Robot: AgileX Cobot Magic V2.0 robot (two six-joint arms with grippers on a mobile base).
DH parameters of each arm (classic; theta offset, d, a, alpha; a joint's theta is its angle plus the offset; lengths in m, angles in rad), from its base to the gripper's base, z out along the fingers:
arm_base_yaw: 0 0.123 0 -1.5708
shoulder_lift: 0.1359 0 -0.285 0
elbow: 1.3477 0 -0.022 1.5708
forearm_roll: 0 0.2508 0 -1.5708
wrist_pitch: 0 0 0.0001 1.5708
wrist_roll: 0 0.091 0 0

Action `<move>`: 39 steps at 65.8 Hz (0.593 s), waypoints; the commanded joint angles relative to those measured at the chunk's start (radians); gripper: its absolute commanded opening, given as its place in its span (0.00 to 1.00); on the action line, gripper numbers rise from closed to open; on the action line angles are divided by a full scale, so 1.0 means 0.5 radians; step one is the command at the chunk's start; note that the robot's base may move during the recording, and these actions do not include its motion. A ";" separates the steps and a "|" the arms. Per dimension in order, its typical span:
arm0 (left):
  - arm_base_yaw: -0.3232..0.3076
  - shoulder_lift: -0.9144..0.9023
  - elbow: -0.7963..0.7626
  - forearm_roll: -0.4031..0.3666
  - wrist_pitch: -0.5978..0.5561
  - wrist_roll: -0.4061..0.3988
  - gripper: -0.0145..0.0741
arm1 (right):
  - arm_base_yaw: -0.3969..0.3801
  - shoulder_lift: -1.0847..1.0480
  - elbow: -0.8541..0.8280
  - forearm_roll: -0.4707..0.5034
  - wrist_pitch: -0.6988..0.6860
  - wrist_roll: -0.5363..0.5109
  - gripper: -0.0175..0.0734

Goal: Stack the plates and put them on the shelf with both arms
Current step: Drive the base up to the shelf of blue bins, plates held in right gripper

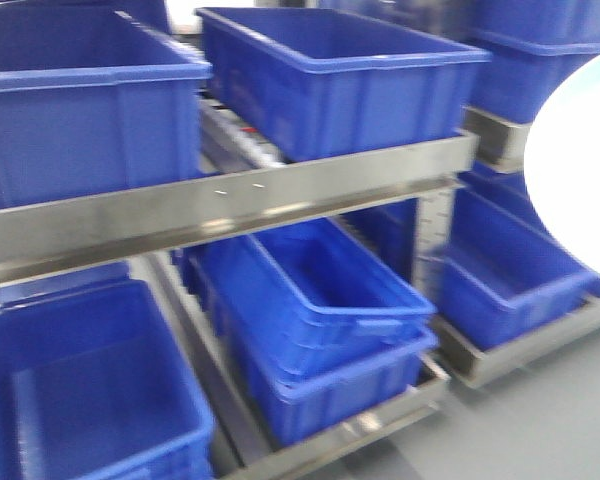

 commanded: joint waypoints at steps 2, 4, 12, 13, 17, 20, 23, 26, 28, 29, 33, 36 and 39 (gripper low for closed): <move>-0.014 0.014 -0.061 -0.005 -0.178 -0.002 0.26 | -0.010 -0.002 -0.063 -0.013 -0.202 -0.001 0.25; -0.014 0.014 -0.061 -0.005 -0.178 -0.002 0.26 | -0.010 -0.002 -0.063 -0.013 -0.202 -0.001 0.25; -0.014 0.014 -0.061 -0.005 -0.178 -0.002 0.26 | -0.010 -0.002 -0.063 -0.013 -0.202 -0.001 0.25; -0.014 0.014 -0.061 -0.005 -0.178 -0.002 0.26 | -0.010 -0.002 -0.063 -0.013 -0.202 -0.001 0.25; -0.014 0.014 -0.061 -0.005 -0.178 -0.002 0.26 | -0.010 -0.002 -0.063 -0.013 -0.202 -0.001 0.25; -0.014 0.014 -0.061 -0.005 -0.178 -0.002 0.26 | -0.010 -0.002 -0.063 -0.013 -0.202 -0.001 0.25; -0.014 0.014 -0.061 -0.005 -0.178 -0.002 0.26 | -0.010 -0.002 -0.063 -0.013 -0.202 -0.001 0.25; -0.014 0.014 -0.061 -0.005 -0.178 -0.002 0.26 | -0.010 -0.002 -0.063 -0.013 -0.202 -0.001 0.25; -0.014 0.014 -0.061 -0.005 -0.178 -0.002 0.26 | -0.010 -0.002 -0.063 -0.013 -0.202 -0.001 0.25; -0.014 0.014 -0.061 -0.005 -0.178 -0.002 0.26 | -0.010 -0.002 -0.063 -0.013 -0.202 -0.001 0.25; -0.014 0.014 -0.061 -0.005 -0.178 -0.002 0.26 | -0.010 -0.002 -0.063 -0.013 -0.202 -0.001 0.25; -0.014 0.014 -0.061 -0.005 -0.178 -0.002 0.26 | -0.010 -0.002 -0.063 -0.013 -0.202 -0.001 0.25; -0.014 0.014 -0.061 -0.005 -0.178 -0.002 0.26 | -0.010 -0.002 -0.063 -0.013 -0.202 -0.001 0.25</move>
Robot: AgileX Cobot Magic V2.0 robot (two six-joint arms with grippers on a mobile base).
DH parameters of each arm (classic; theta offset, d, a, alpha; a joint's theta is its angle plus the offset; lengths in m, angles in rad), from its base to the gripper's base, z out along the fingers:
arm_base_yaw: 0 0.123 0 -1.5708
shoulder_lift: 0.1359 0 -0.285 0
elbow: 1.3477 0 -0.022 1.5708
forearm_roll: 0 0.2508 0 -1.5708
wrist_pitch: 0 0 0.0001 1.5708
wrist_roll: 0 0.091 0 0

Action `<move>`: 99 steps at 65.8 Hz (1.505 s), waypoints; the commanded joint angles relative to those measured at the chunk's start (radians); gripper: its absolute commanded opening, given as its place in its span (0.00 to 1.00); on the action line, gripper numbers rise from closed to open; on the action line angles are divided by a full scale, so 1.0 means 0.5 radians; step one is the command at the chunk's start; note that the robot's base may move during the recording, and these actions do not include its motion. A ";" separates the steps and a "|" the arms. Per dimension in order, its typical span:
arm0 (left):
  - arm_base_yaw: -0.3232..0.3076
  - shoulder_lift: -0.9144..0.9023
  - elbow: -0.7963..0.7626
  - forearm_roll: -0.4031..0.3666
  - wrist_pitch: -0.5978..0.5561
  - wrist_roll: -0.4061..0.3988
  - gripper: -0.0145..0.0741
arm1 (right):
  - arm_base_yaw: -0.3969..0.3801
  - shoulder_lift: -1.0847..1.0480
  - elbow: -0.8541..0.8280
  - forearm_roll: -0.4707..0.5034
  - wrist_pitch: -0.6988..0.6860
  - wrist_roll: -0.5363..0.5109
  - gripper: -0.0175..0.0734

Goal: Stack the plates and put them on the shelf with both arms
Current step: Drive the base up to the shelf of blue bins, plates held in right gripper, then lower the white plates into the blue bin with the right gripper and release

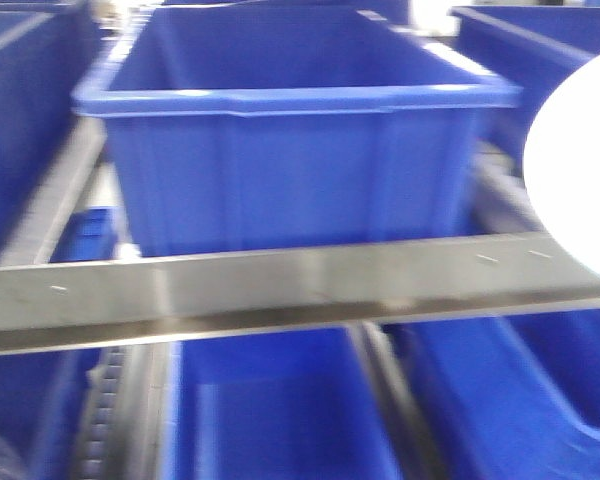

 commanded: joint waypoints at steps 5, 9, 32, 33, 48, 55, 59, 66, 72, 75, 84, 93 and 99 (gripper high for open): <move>-0.014 0.014 -0.062 -0.005 -0.178 -0.006 0.26 | -0.010 -0.002 -0.063 -0.013 -0.202 -0.001 0.25; -0.014 0.014 -0.062 -0.005 -0.178 -0.006 0.26 | -0.010 -0.002 -0.063 -0.013 -0.204 -0.001 0.25; -0.014 0.014 -0.062 -0.005 -0.178 -0.006 0.26 | -0.010 -0.002 -0.063 -0.013 -0.204 -0.001 0.25; -0.014 0.014 -0.062 -0.005 -0.178 -0.006 0.26 | -0.010 -0.002 -0.063 -0.013 -0.204 -0.001 0.25; -0.014 0.014 -0.062 -0.005 -0.178 -0.006 0.26 | -0.010 -0.002 -0.063 -0.013 -0.204 -0.001 0.25; -0.014 0.014 -0.062 -0.005 -0.178 -0.006 0.26 | -0.010 -0.002 -0.063 -0.013 -0.204 -0.001 0.25; -0.014 0.014 -0.062 -0.005 -0.178 -0.006 0.26 | -0.010 -0.002 -0.063 -0.013 -0.204 -0.001 0.25; -0.014 0.014 -0.062 -0.005 -0.178 -0.006 0.26 | -0.010 -0.002 -0.063 -0.013 -0.204 -0.001 0.25; -0.014 0.014 -0.062 -0.005 -0.178 -0.006 0.26 | -0.010 -0.002 -0.063 -0.013 -0.204 -0.001 0.25; -0.014 0.014 -0.062 -0.005 -0.178 -0.006 0.26 | -0.010 -0.002 -0.063 -0.013 -0.204 -0.001 0.25; -0.014 0.014 -0.062 -0.005 -0.178 -0.006 0.26 | -0.010 -0.002 -0.063 -0.013 -0.204 -0.001 0.25; -0.014 0.014 -0.062 -0.005 -0.178 -0.006 0.26 | -0.010 -0.002 -0.063 -0.013 -0.204 -0.001 0.25; -0.014 0.014 -0.062 -0.005 -0.178 -0.006 0.26 | -0.010 -0.002 -0.063 -0.013 -0.204 -0.001 0.25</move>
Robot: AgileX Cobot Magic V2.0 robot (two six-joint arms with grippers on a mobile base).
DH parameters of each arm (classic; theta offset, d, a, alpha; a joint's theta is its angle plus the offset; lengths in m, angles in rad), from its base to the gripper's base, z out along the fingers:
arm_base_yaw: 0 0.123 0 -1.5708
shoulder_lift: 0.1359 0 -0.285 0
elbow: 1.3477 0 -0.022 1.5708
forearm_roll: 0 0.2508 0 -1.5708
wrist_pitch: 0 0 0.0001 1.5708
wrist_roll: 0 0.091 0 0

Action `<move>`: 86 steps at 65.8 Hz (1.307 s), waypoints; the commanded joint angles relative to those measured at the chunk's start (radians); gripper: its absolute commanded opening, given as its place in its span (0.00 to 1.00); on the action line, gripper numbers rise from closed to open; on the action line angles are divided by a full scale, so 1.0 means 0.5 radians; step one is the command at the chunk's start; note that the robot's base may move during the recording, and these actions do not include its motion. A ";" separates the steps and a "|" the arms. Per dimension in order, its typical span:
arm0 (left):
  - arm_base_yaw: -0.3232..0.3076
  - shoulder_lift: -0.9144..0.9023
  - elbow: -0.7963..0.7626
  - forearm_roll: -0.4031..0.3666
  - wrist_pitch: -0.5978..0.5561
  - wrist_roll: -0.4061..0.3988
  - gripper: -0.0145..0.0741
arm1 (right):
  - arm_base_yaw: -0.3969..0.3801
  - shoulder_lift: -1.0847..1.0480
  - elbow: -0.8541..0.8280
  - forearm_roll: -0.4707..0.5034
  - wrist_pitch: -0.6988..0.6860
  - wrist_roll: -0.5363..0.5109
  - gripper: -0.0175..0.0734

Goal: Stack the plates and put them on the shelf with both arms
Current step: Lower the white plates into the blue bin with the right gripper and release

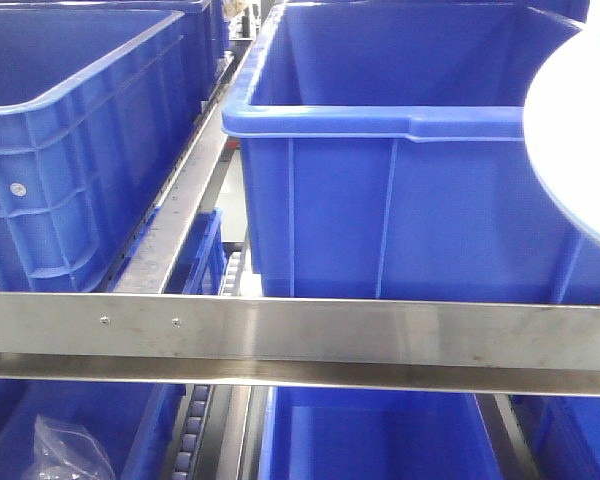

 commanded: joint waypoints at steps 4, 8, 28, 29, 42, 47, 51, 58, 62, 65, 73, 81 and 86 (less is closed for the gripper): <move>-0.014 0.014 -0.062 -0.005 -0.178 -0.006 0.26 | -0.010 -0.002 -0.063 -0.013 -0.196 -0.001 0.25; -0.014 0.014 -0.062 -0.005 -0.178 -0.006 0.26 | -0.010 -0.002 -0.063 -0.013 -0.238 -0.001 0.25; -0.014 0.014 -0.062 -0.005 -0.178 -0.006 0.26 | -0.008 -0.002 -0.063 0.001 -0.321 -0.001 0.25; -0.014 0.014 -0.062 -0.005 -0.178 -0.006 0.26 | -0.006 -0.002 -0.063 0.008 -0.333 -0.001 0.25; -0.014 0.014 -0.062 -0.005 -0.178 -0.006 0.26 | -0.004 0.089 -0.196 0.159 -0.391 0.001 0.25; -0.014 0.014 -0.062 -0.005 -0.178 -0.006 0.26 | -0.004 0.211 -0.342 0.246 -0.376 0.001 0.25; -0.014 0.014 -0.062 -0.005 -0.178 -0.006 0.26 | -0.001 0.362 -0.494 0.276 -0.374 0.001 0.25; -0.014 0.014 -0.062 -0.005 -0.178 -0.006 0.26 | 0.054 0.635 -0.760 0.276 -0.369 0.001 0.25; -0.014 0.014 -0.062 -0.005 -0.178 -0.006 0.26 | 0.123 0.833 -0.927 0.276 -0.364 0.001 0.25; -0.014 0.014 -0.062 -0.005 -0.178 -0.006 0.26 | 0.178 0.955 -1.042 0.276 -0.364 0.001 0.25; -0.014 0.014 -0.062 -0.005 -0.178 -0.006 0.26 | 0.268 1.295 -1.284 0.276 -0.355 0.001 0.26; -0.014 0.014 -0.062 -0.005 -0.178 -0.006 0.26 | 0.314 1.627 -1.539 0.276 -0.348 0.001 0.40; -0.014 0.014 -0.062 -0.005 -0.178 -0.006 0.26 | 0.334 1.779 -1.648 0.276 -0.348 0.001 0.58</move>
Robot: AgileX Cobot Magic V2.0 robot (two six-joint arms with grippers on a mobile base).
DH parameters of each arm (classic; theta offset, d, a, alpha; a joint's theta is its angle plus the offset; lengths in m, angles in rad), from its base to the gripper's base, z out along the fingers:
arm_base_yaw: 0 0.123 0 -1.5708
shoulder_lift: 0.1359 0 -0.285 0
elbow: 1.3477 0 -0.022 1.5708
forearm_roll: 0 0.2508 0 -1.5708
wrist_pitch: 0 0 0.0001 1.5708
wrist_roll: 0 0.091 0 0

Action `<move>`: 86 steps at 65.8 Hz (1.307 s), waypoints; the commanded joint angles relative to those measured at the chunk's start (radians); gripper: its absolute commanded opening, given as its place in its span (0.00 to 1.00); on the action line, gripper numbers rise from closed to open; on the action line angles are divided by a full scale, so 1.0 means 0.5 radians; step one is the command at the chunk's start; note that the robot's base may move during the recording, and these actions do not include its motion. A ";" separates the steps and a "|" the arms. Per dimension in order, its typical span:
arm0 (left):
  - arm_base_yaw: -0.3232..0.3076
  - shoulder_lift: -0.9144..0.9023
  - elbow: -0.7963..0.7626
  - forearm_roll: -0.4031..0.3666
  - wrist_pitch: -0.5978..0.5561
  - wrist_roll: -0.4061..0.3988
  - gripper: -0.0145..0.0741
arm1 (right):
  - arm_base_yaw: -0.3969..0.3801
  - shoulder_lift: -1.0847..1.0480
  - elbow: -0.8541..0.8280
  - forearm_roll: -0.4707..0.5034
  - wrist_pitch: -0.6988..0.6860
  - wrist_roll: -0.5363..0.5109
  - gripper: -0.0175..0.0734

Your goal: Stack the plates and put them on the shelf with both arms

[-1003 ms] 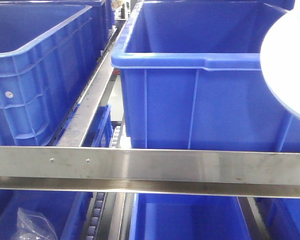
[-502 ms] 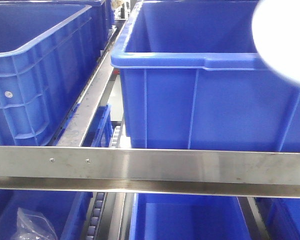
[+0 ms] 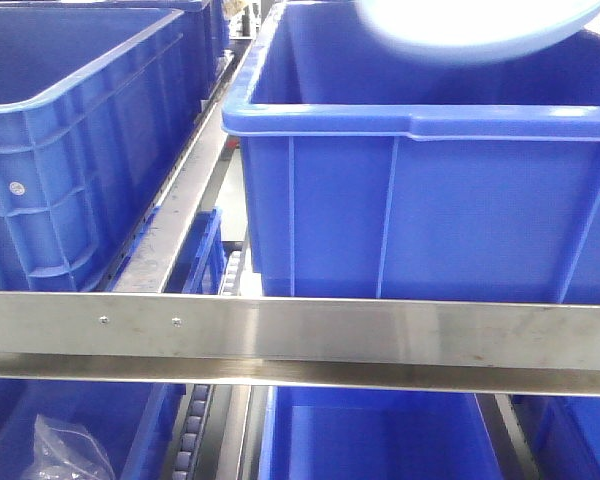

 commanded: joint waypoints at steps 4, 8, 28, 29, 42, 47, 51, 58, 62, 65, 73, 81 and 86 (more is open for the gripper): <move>-0.014 0.014 -0.062 -0.005 -0.178 -0.006 0.26 | 0.033 0.189 -0.258 0.006 -0.187 0.001 0.73; -0.014 0.014 -0.062 -0.005 -0.178 -0.006 0.26 | 0.043 0.264 -0.308 0.006 -0.187 0.001 0.81; -0.014 0.014 -0.062 -0.005 -0.178 -0.006 0.26 | 0.034 0.087 -0.232 -0.001 -0.032 -0.001 0.55; -0.014 0.014 -0.062 -0.005 -0.178 -0.006 0.26 | 0.034 0.060 -0.217 -0.001 -0.007 -0.001 0.51; -0.014 0.014 -0.062 -0.005 -0.178 -0.006 0.26 | 0.034 -0.487 0.212 -0.005 -0.045 -0.001 0.24; -0.014 0.014 -0.062 -0.005 -0.178 -0.006 0.26 | 0.032 -0.738 0.399 -0.007 -0.143 -0.002 0.25; -0.014 0.014 -0.062 -0.005 -0.178 -0.006 0.26 | 0.018 -0.975 0.585 -0.007 -0.192 -0.002 0.25; -0.014 0.014 -0.062 -0.005 -0.178 -0.006 0.26 | -0.027 -1.342 0.879 -0.007 -0.161 -0.002 0.25; -0.014 0.014 -0.062 -0.005 -0.178 -0.006 0.26 | -0.085 -1.514 1.019 -0.007 -0.077 -0.002 0.25; -0.014 0.014 -0.062 -0.005 -0.178 -0.006 0.26 | -0.157 -1.646 1.136 -0.007 -0.021 -0.002 0.25; -0.014 0.014 -0.062 -0.005 -0.178 -0.006 0.26 | -0.329 -1.885 1.397 -0.007 0.006 -0.002 0.25; -0.014 0.014 -0.062 -0.005 -0.178 -0.006 0.26 | -0.392 -2.011 1.561 -0.007 -0.021 -0.001 0.25; -0.014 0.014 -0.062 -0.005 -0.178 -0.006 0.26 | -0.392 -2.019 1.585 -0.007 -0.011 -0.001 0.25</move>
